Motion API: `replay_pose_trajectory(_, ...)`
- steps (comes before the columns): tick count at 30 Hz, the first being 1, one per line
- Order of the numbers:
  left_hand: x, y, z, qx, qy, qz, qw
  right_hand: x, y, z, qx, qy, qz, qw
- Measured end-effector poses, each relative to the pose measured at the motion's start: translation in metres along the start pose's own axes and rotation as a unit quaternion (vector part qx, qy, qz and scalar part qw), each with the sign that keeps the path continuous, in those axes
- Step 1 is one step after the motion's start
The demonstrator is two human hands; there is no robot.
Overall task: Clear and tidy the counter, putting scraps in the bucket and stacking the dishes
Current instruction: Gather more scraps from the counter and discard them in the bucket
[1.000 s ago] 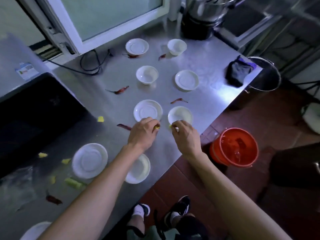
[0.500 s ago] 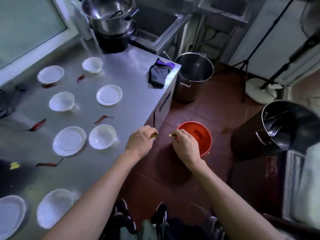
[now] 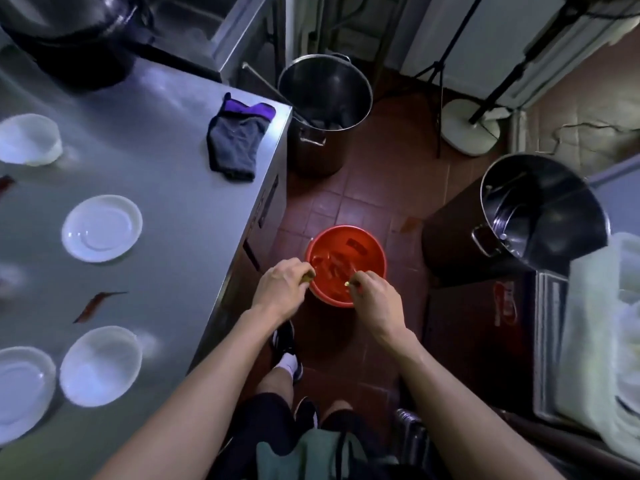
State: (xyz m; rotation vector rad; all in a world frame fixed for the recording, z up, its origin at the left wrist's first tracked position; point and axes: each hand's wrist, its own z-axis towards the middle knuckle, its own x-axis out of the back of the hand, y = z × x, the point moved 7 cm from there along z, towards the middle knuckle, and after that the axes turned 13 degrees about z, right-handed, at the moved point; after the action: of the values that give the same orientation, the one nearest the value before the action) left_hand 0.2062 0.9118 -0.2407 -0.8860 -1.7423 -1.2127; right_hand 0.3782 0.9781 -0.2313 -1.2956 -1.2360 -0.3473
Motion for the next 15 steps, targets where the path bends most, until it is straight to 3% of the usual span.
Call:
replay_pose_trajectory(8,-0.030,-0.005,0.065,-0.018,-0.078,0.002,0.997,-0.026,0.038,0.052,-0.055,-0.015,0.007,0.998)
replay_pose_trajectory(15,-0.081,0.002,0.109,0.004,-0.105,-0.009,0.994,-0.053,0.113,0.077,-0.126,-0.052,0.045,0.990)
